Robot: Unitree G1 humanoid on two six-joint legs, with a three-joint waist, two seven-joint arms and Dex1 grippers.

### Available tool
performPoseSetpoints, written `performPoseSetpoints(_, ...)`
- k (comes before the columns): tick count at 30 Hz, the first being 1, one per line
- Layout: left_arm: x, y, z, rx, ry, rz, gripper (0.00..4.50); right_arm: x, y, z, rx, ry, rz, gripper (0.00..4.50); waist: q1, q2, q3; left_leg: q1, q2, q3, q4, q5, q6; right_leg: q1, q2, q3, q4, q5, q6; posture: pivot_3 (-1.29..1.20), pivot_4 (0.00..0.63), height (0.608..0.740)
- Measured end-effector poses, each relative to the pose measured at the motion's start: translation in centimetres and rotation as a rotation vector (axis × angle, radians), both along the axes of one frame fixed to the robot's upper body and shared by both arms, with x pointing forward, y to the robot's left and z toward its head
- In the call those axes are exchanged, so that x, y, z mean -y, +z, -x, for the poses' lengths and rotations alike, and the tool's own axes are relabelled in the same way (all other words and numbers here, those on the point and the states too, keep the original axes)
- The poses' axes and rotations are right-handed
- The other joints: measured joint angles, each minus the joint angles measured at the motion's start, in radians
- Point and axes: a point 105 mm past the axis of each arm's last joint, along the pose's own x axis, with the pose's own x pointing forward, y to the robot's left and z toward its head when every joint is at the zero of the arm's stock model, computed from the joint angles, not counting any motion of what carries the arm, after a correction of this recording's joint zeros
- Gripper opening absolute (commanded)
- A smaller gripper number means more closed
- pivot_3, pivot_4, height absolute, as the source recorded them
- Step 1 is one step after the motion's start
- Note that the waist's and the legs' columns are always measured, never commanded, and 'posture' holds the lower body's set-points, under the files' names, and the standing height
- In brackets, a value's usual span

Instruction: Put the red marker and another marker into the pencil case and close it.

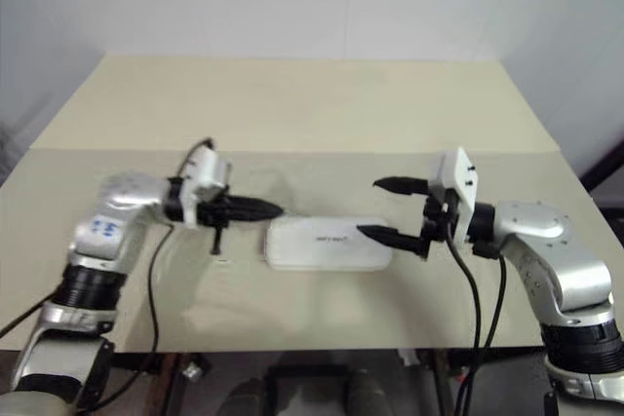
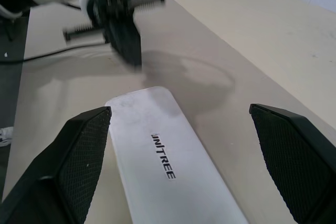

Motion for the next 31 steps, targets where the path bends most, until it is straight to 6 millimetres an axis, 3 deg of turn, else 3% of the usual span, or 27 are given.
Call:
performPoseSetpoints(3, -2.4, 1.9, 0.2, 0.016, 0.051, 0.038, 0.65, 0.5, -0.3, -0.2, 0.002, 0.004, 0.027, 4.5, 0.001, 0.0, 0.0, 0.0, 0.0, 0.0, 0.0, 0.0, 0.0, 0.0, 0.0, 0.0, -0.001, 0.0, 0.0, 0.0, 0.15, 0.74)
performPoseSetpoints(6, -4.0, 2.9, 0.8, 0.045, 0.103, 0.046, 1.58, 1.0, -0.7, 0.1, -0.002, 0.028, 0.074, 4.5, 0.002, 0.0, 0.0, 0.0, 0.0, 0.0, -0.001, 0.0, 0.0, 0.0, 0.0, 0.0, -0.001, 0.0, 0.0, 0.0, 0.15, 0.74)
performPoseSetpoints(15, -7.0, 0.2, 2.0, -0.018, 0.229, 0.019, 4.47, 3.9, -2.3, -1.5, -0.013, -0.062, 0.124, 4.5, 0.001, 0.0, 0.0, 0.0, 0.0, 0.0, 0.0, 0.0, 0.0, 0.0, 0.0, 0.0, -0.001, -0.001, -0.001, 0.0, 0.15, 0.74)
performPoseSetpoints(22, -7.0, 0.2, 1.7, 0.031, 0.268, 0.03, 4.47, 6.0, -0.9, -2.3, 0.024, -0.105, 0.166, 4.5, 0.001, 0.0, 0.0, 0.0, 0.0, 0.0, -0.001, 0.0, 0.0, 0.0, -0.001, 0.0, -0.001, -0.001, -0.002, 0.0, 0.15, 0.74)
performPoseSetpoints(31, -5.7, -0.9, 1.1, 0.049, 0.264, 0.023, 4.47, 5.5, -0.6, -2.0, 0.014, -0.058, 0.193, 4.5, -0.002, 0.0, 0.0, 0.0, 0.0, 0.001, -0.001, 0.0, 0.0, 0.0, -0.001, 0.0, -0.001, 0.0, -0.001, 0.0, 0.15, 0.74)
